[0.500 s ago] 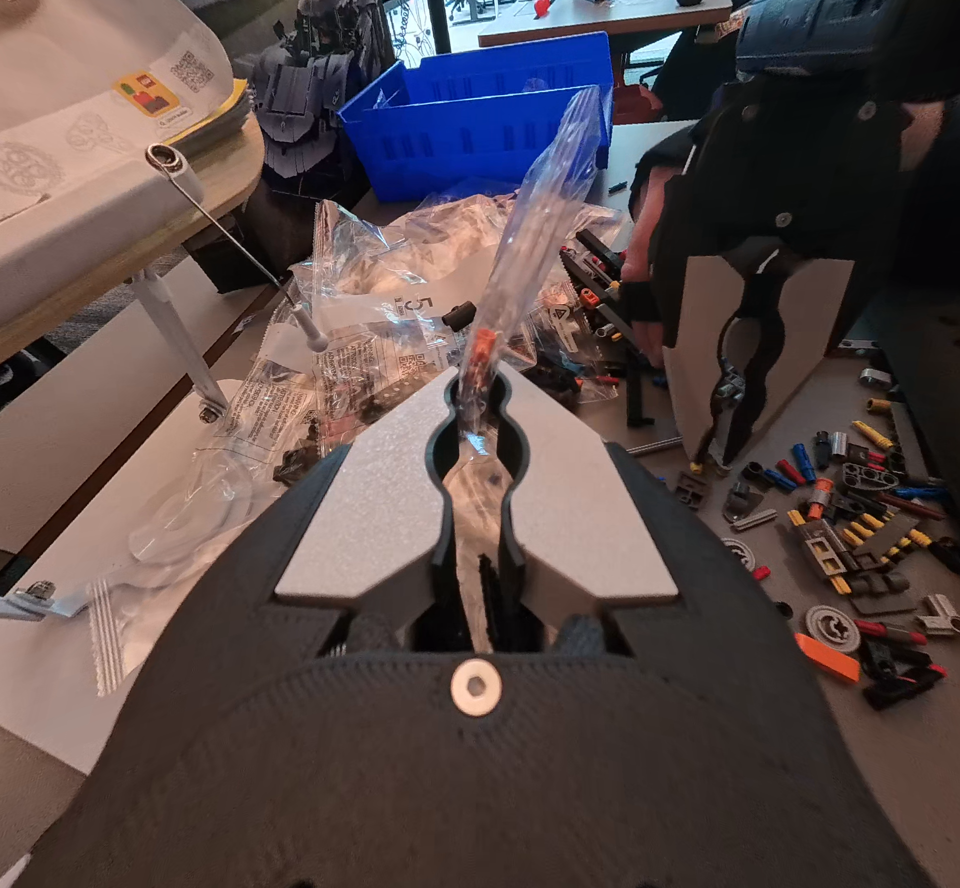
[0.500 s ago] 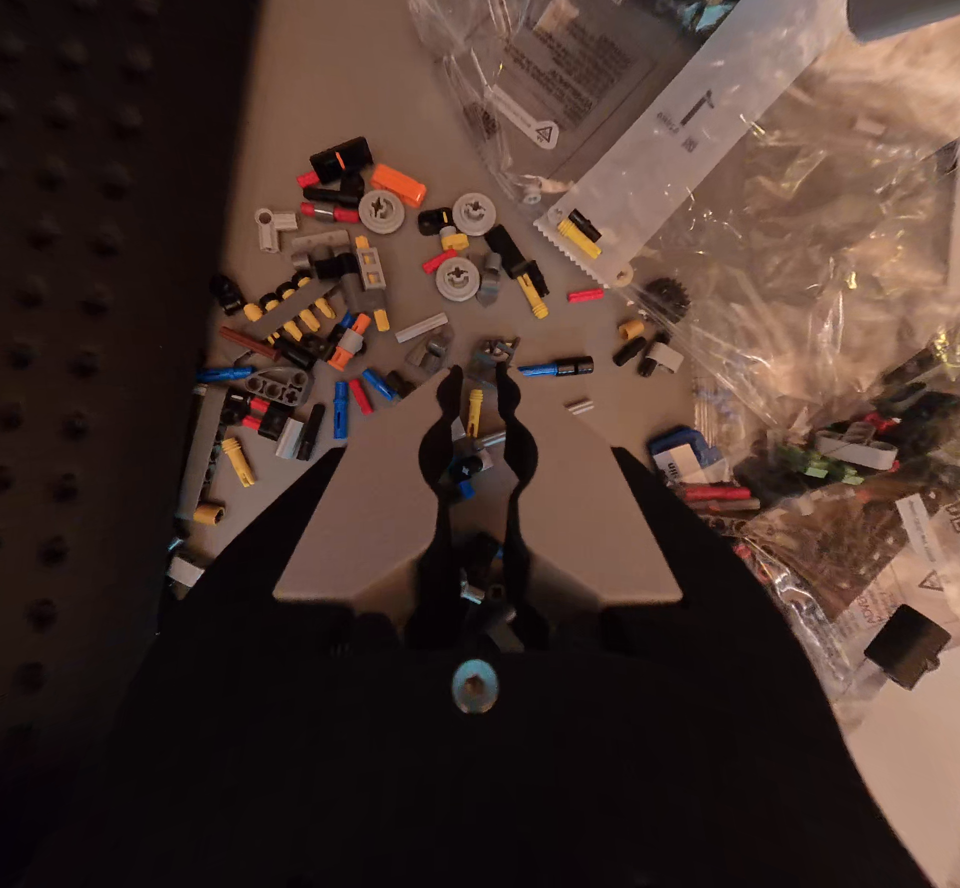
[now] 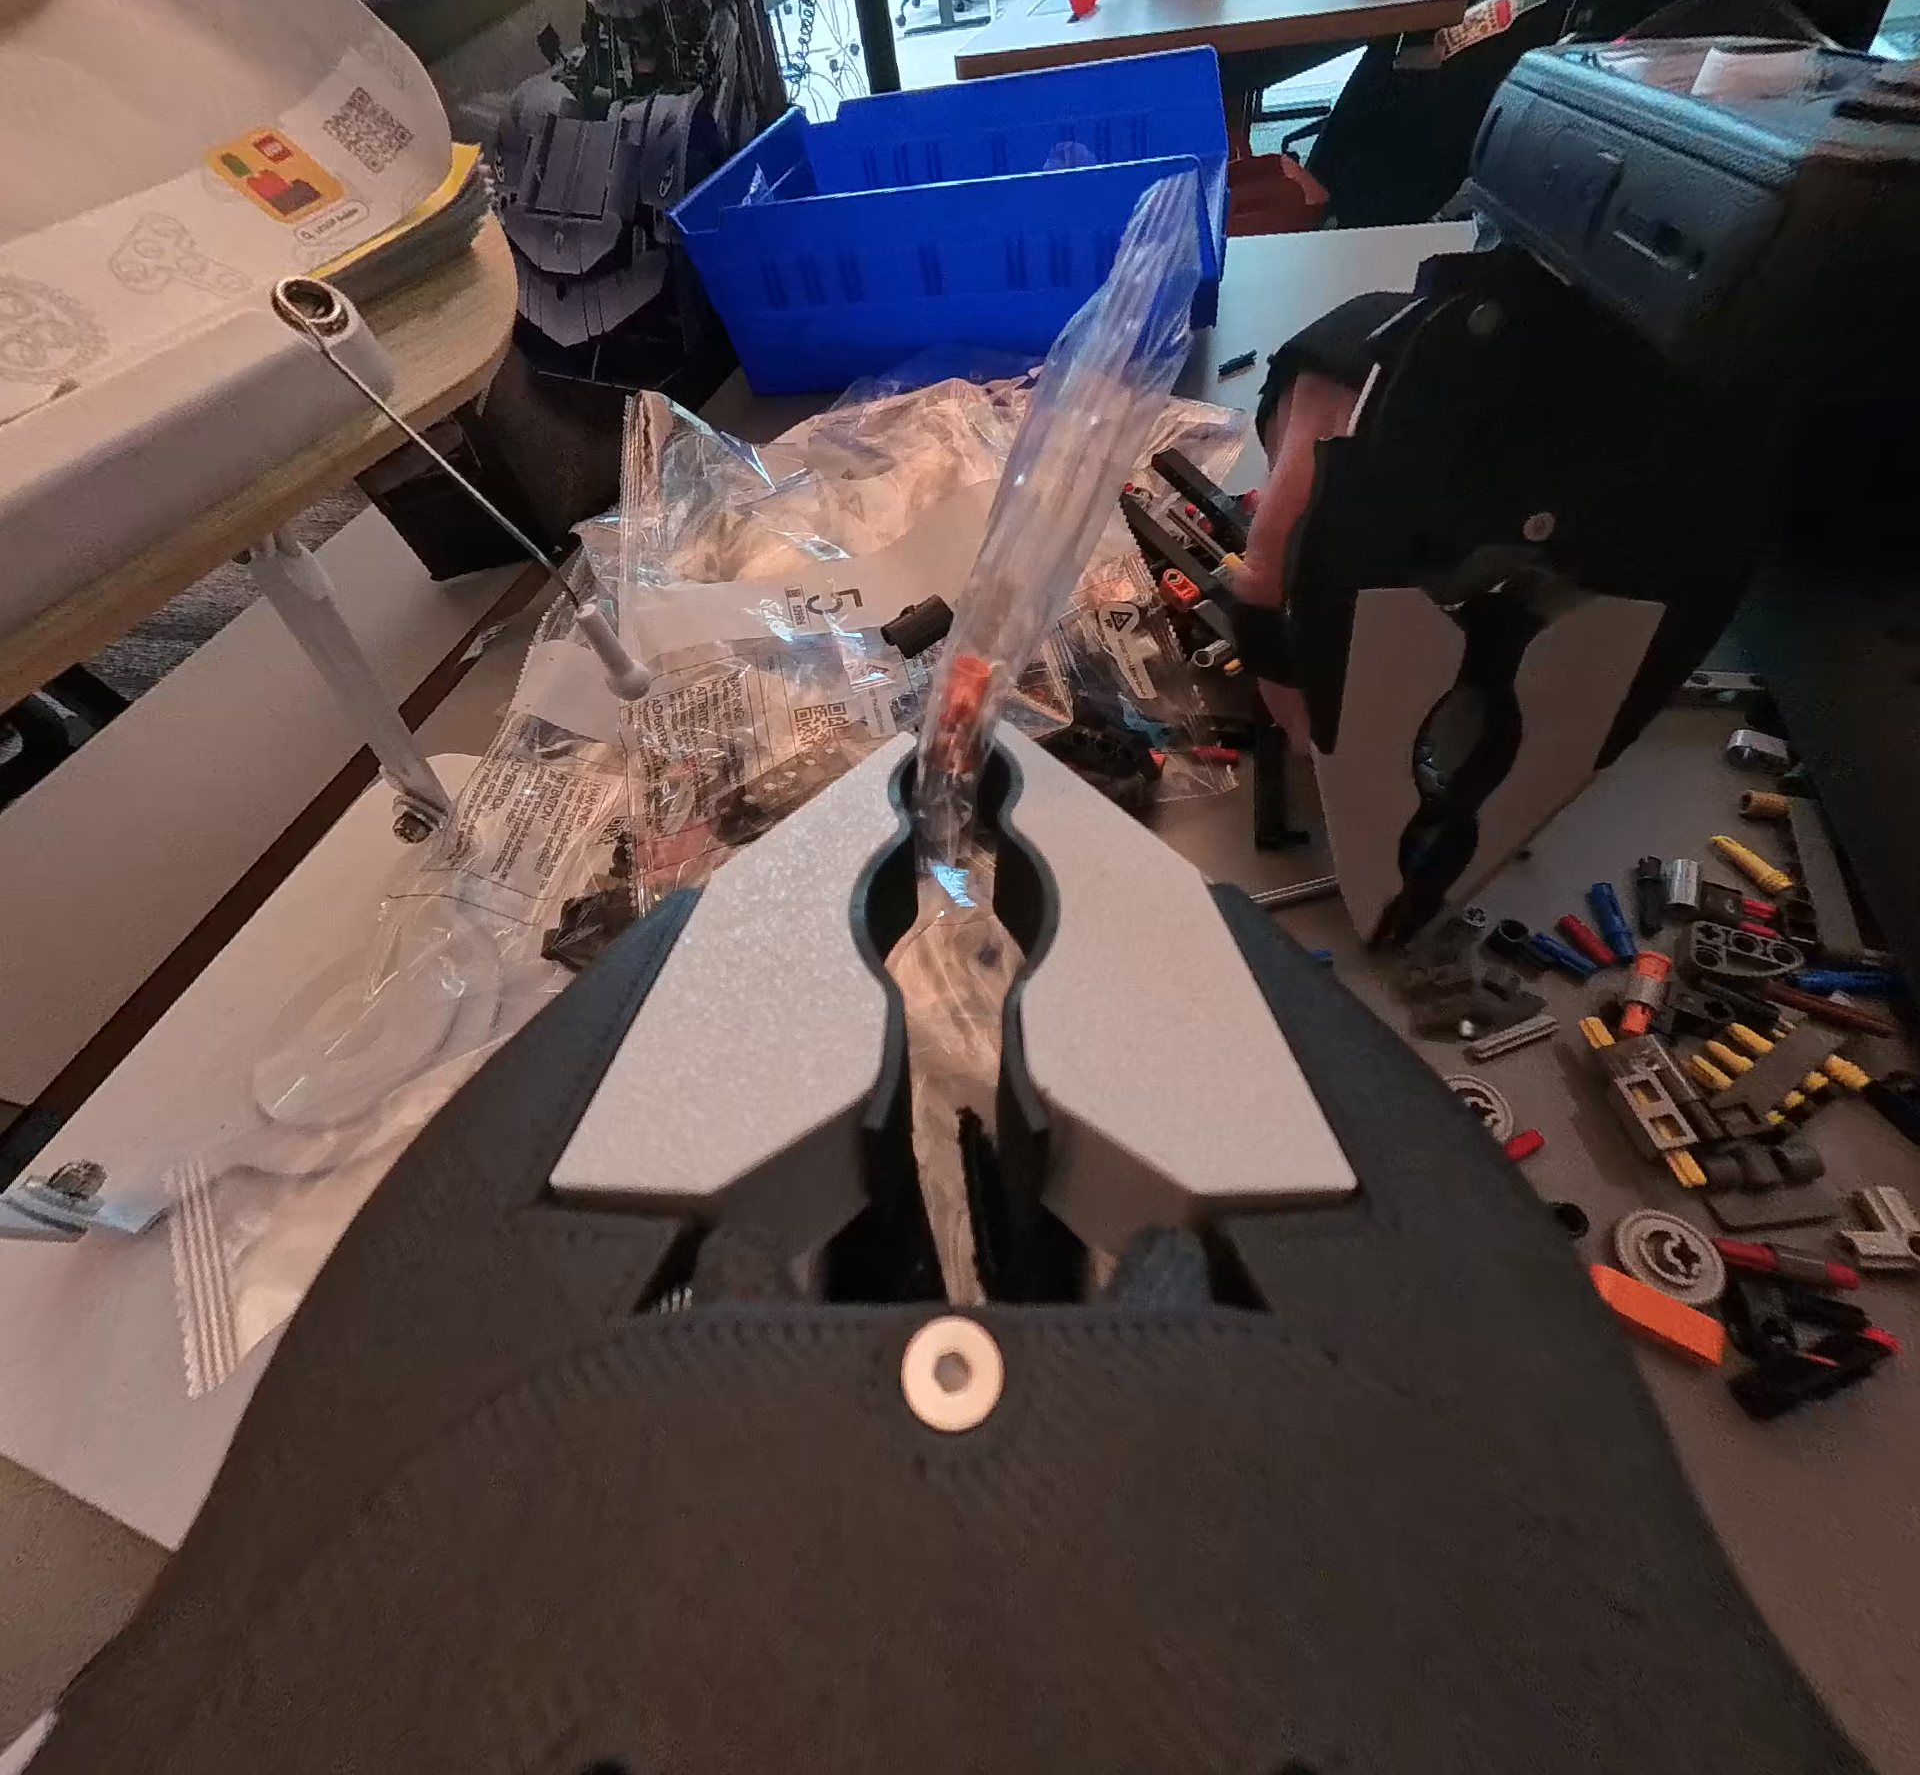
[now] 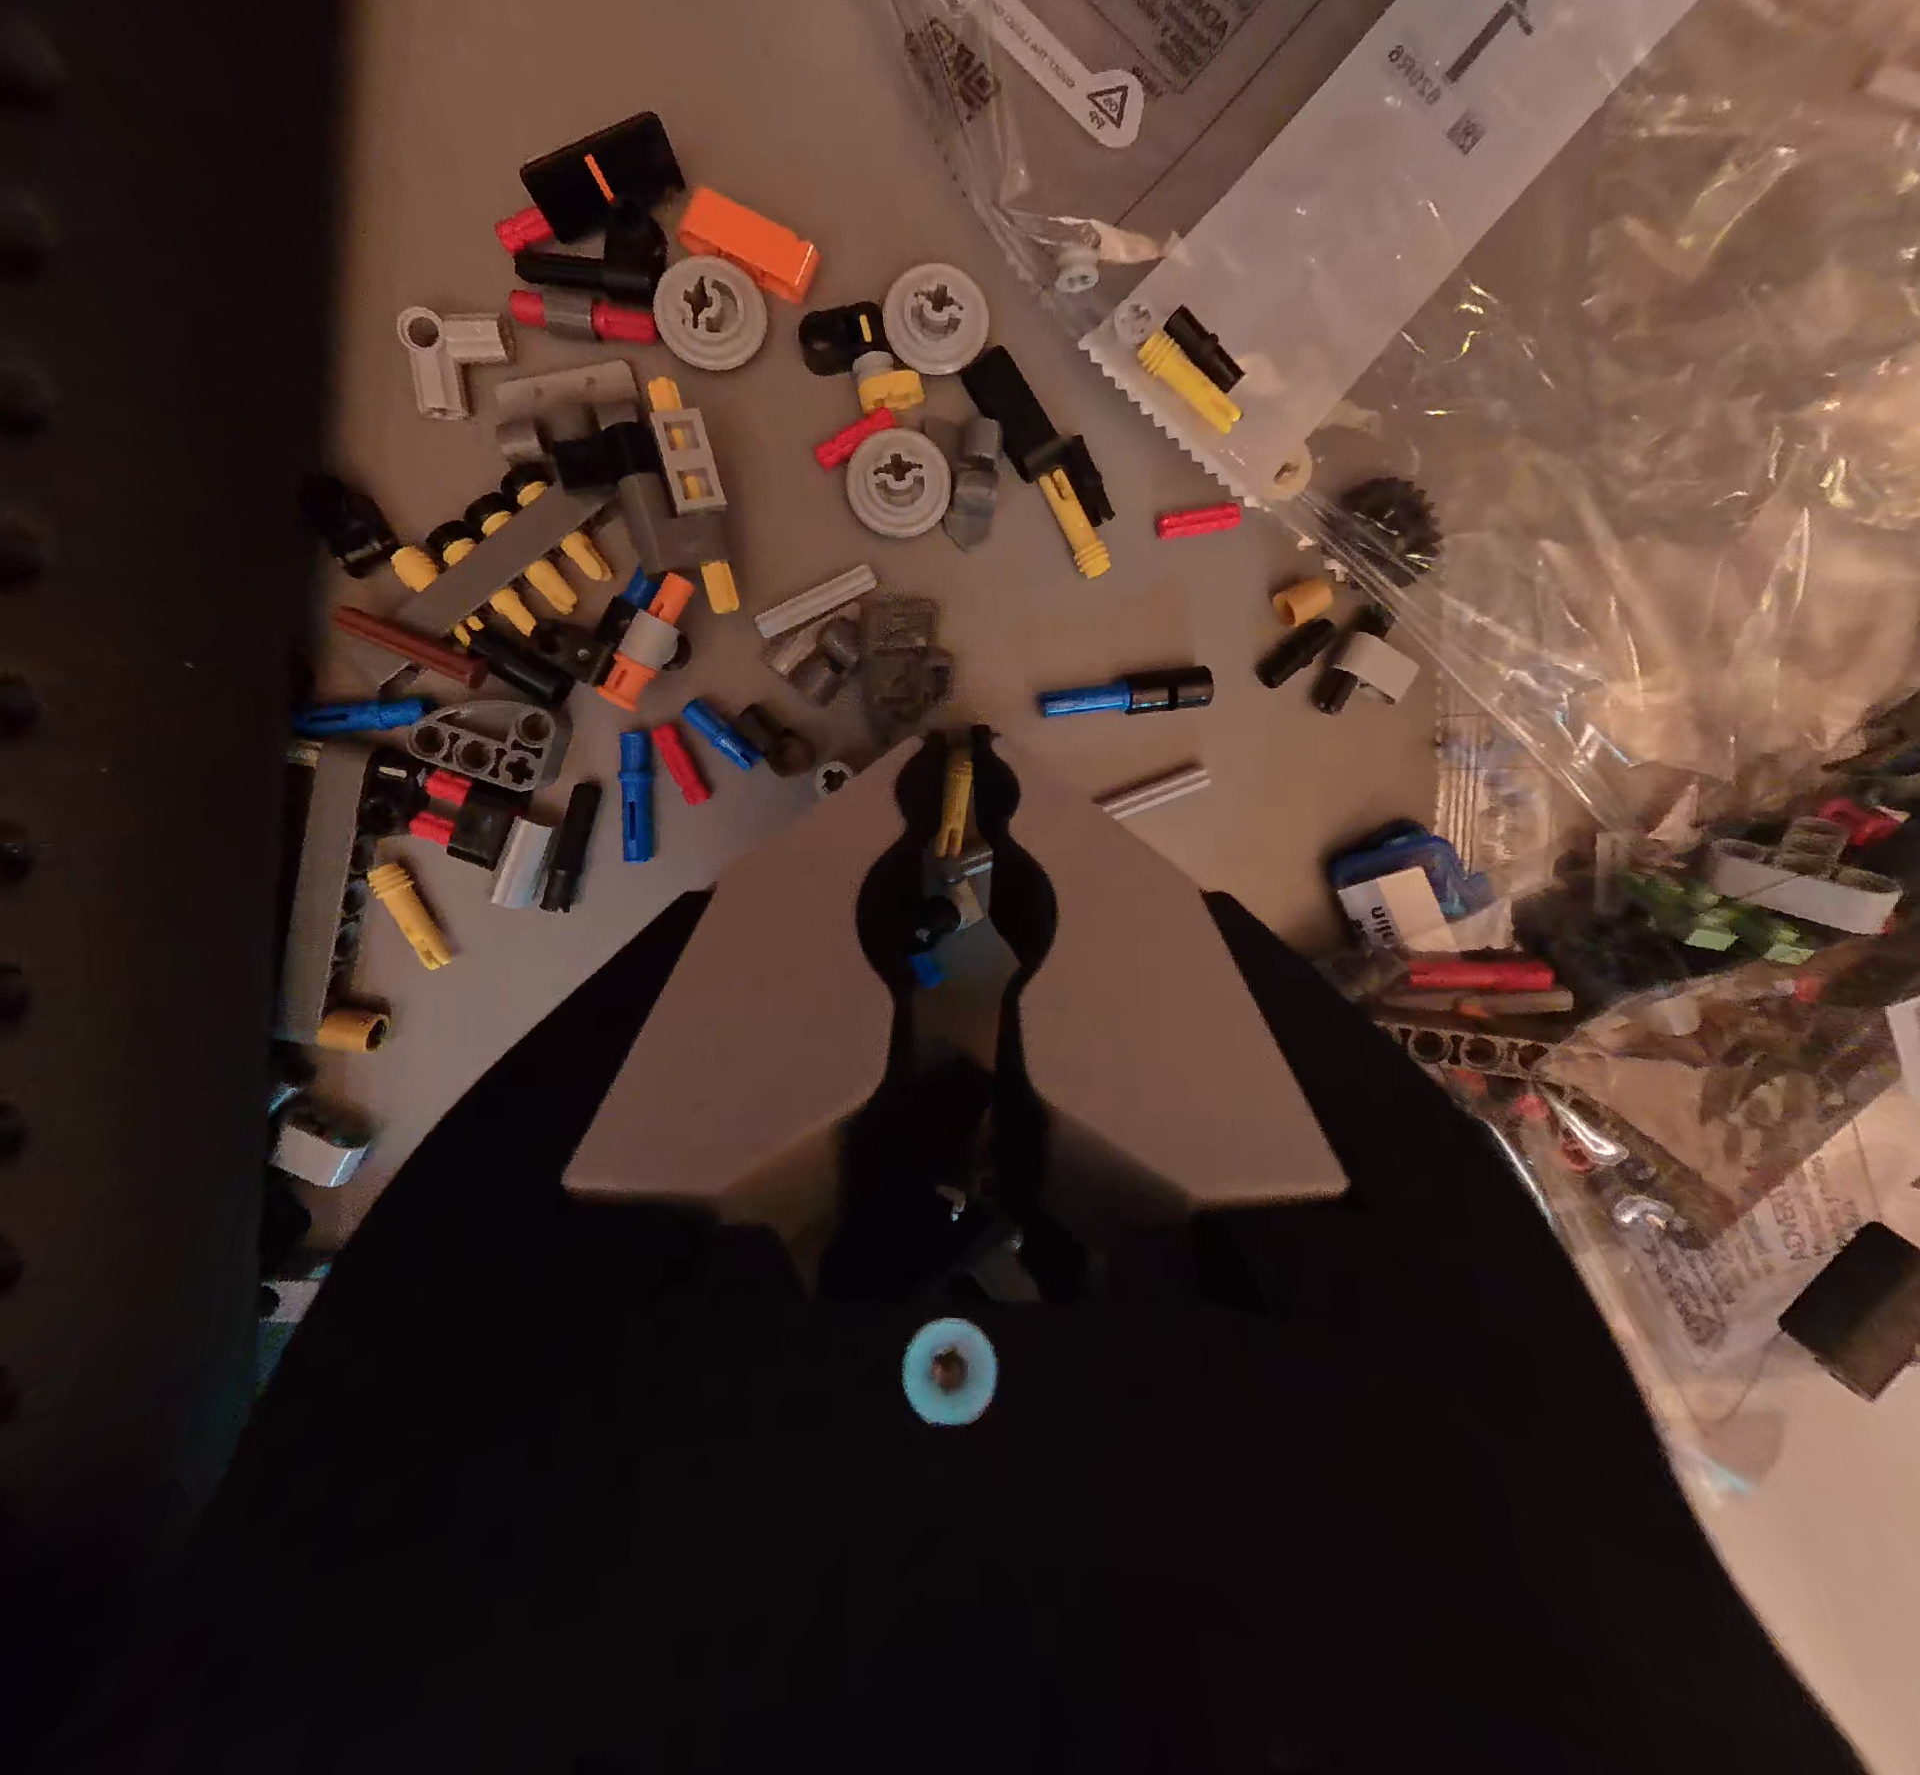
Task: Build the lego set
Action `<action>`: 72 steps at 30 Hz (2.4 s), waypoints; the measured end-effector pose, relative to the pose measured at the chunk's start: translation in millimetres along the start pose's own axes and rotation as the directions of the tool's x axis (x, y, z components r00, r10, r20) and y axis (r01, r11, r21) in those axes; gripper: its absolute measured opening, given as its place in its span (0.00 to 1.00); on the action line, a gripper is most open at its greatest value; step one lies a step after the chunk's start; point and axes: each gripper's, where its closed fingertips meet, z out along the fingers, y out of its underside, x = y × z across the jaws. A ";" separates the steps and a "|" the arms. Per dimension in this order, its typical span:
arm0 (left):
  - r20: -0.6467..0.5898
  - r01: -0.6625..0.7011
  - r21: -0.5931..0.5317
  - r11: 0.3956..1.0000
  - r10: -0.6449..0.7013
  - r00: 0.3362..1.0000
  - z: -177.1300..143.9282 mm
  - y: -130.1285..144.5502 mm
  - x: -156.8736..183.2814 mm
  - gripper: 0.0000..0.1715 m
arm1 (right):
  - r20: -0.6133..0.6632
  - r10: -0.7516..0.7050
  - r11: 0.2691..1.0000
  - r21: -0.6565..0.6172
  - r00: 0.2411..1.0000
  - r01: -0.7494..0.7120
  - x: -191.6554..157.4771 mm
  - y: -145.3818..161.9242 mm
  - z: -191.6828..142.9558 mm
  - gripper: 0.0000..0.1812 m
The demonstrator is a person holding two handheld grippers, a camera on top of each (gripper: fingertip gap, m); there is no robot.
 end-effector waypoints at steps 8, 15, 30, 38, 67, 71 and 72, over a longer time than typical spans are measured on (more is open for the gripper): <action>-0.014 -0.004 -0.004 1.000 0.003 1.000 1.8 0.5 3.2 0.03 | -0.063 0.011 0.989 0.148 0.998 -0.001 12.6 -17.1 -28.3 0.01; -0.071 -0.010 -0.012 1.000 0.009 0.997 6.8 2.2 15.0 0.03 | -0.301 0.222 0.802 0.598 0.928 0.002 62.4 -48.1 -138.0 0.00; -0.158 -0.005 -0.010 1.000 0.004 0.987 15.5 2.2 33.3 0.03 | -0.368 0.261 0.770 0.637 0.892 0.038 71.5 -50.6 -152.9 0.00; -0.172 0.006 -0.003 1.000 -0.006 0.985 17.1 0.9 35.9 0.03 | -0.308 0.223 0.793 0.609 0.925 0.011 62.4 -50.1 -141.1 0.00; -0.079 0.058 0.004 0.998 -0.058 0.995 14.5 2.3 13.3 0.03 | -0.304 0.193 0.894 0.447 0.933 -0.039 62.9 -25.8 -110.4 0.02; -0.057 0.069 0.016 0.997 -0.068 0.996 12.7 1.1 7.8 0.03 | -0.209 0.120 0.937 0.348 0.970 -0.041 48.0 -30.0 -65.6 0.04; -0.053 0.070 0.020 0.997 -0.069 0.996 12.4 0.4 7.1 0.03 | -0.183 0.104 0.943 0.329 0.978 -0.039 43.6 -32.9 -54.1 0.05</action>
